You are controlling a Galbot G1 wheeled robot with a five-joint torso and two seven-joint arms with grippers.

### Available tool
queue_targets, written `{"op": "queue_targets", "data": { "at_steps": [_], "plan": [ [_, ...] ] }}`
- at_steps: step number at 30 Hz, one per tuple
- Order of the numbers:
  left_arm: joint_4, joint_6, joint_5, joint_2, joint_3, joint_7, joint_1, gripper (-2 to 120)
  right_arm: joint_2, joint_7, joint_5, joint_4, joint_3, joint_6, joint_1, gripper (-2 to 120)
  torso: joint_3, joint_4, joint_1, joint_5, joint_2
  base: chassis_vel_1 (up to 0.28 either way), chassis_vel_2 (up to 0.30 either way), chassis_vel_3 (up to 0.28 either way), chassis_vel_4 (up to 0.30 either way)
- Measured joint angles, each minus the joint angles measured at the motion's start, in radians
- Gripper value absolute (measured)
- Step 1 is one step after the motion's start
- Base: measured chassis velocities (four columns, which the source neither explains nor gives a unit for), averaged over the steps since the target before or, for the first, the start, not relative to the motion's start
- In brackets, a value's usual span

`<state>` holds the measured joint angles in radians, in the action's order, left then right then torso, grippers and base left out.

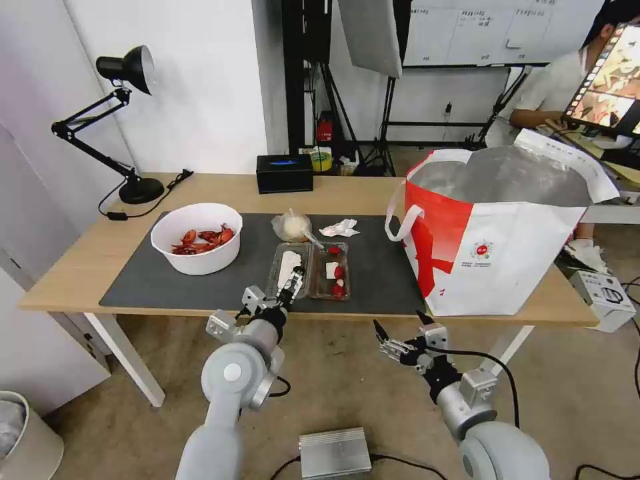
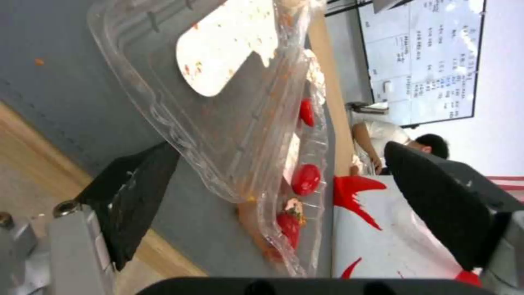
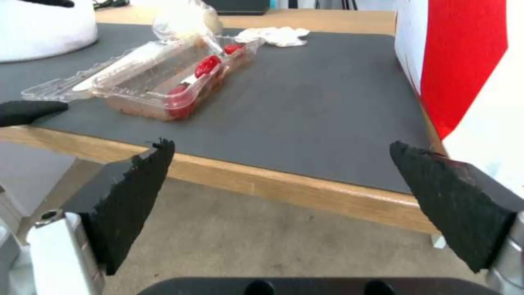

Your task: Pick up the trash from the table and place it into the takeout bag.

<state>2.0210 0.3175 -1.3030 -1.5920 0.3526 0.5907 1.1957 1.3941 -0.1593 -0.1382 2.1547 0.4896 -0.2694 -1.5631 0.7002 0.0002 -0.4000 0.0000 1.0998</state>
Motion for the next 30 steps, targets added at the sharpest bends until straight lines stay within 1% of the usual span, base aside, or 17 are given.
{"op": "queue_targets", "data": {
  "at_steps": [3, 4, 7, 15, 30],
  "plan": [
    [0.004, -0.02, -0.001, 0.0, -0.002, -0.035, 0.001, 100, 0.008, 0.0, 0.001, -0.004, -0.001, 0.0, 0.003, 100, 0.0, -0.0001, 0.0, 0.0, 0.0, 0.0, 0.0, 0.0, 0.0],
    [0.004, -0.02, -0.001, 0.0, -0.002, -0.035, 0.001, 100, 0.008, 0.0, 0.001, -0.004, -0.001, 0.0, 0.003, 100, 0.0, -0.0001, 0.0, 0.0, 0.0, 0.0, 0.0, 0.0, 0.0],
    [0.008, -0.038, -0.002, 0.0, 0.0, -0.063, 0.002, 100, 0.015, 0.0, 0.001, -0.007, -0.002, 0.0, 0.003, 100, 0.0, -0.0002, 0.0, 0.0, 0.0, 0.0, 0.0, 0.0, 0.0],
    [0.023, -0.051, -0.001, 0.0, -0.001, -0.104, 0.006, 100, 0.015, 0.0, 0.003, -0.008, -0.004, 0.0, 0.002, 100, 0.0, -0.0002, 0.0, 0.0, 0.0, 0.0, 0.0, 0.0, 0.0],
    [0.024, -0.064, 0.0, 0.0, -0.002, -0.137, 0.003, 100, 0.016, -0.001, 0.006, -0.013, -0.005, 0.0, 0.001, 100, 0.0, -0.0002, 0.0, 0.0, 0.0, 0.0, 0.0, 0.0, 0.0]
  ]
}}
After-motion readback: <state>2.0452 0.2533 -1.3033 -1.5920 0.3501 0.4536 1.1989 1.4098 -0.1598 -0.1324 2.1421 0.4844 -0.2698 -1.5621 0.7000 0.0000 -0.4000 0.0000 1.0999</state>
